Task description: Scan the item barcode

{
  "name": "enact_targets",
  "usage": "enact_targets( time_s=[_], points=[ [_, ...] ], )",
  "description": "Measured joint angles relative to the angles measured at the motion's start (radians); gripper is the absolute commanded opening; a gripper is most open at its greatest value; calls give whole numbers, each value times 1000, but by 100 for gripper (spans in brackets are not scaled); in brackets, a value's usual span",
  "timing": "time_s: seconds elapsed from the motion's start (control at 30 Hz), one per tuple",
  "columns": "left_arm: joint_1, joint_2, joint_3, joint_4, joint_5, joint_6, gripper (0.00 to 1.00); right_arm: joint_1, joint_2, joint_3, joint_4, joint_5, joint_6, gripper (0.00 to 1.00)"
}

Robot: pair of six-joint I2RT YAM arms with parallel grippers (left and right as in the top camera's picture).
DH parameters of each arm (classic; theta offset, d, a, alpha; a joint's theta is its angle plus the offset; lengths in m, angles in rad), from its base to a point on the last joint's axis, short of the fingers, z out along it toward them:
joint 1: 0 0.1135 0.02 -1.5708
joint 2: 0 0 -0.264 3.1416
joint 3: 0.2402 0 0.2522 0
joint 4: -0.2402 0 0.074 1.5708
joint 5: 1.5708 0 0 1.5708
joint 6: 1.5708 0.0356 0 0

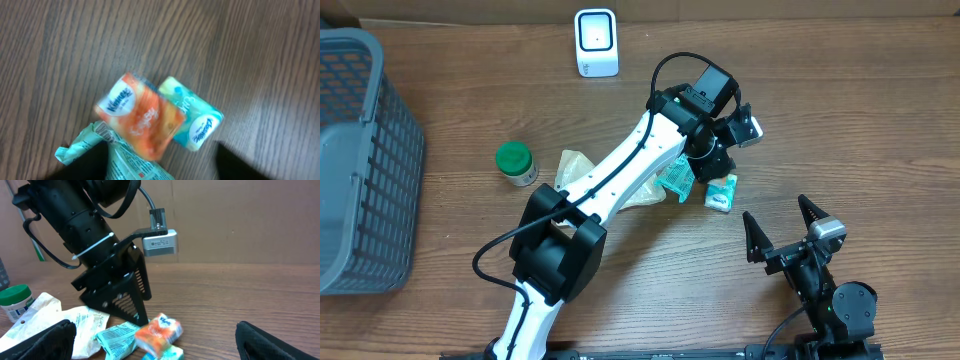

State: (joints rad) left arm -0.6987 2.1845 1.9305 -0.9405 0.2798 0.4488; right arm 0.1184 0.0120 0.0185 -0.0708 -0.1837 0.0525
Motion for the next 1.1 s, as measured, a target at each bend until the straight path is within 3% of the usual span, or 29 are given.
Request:
enact_targets(
  time_s=[0.37, 0.4, 0.43, 0.73, 0.97, 1.1],
  points=[
    [62, -35, 3, -29, -14, -96, 94, 0, 0, 0, 0, 0, 0, 100],
    [93, -66, 3, -44, -16, -127, 94, 0, 0, 0, 0, 0, 0, 100],
    [119, -92, 3, -54, -19, -153, 100, 0, 0, 0, 0, 0, 0, 100],
    [413, -322, 23, -130, -23, -324, 100, 0, 0, 0, 0, 0, 0, 100],
    [735, -352, 26, -209, -29, -399, 100, 0, 0, 0, 0, 0, 1, 100],
    [843, -352, 26, -220, -30, -409, 100, 0, 0, 0, 0, 0, 0, 100]
  ],
)
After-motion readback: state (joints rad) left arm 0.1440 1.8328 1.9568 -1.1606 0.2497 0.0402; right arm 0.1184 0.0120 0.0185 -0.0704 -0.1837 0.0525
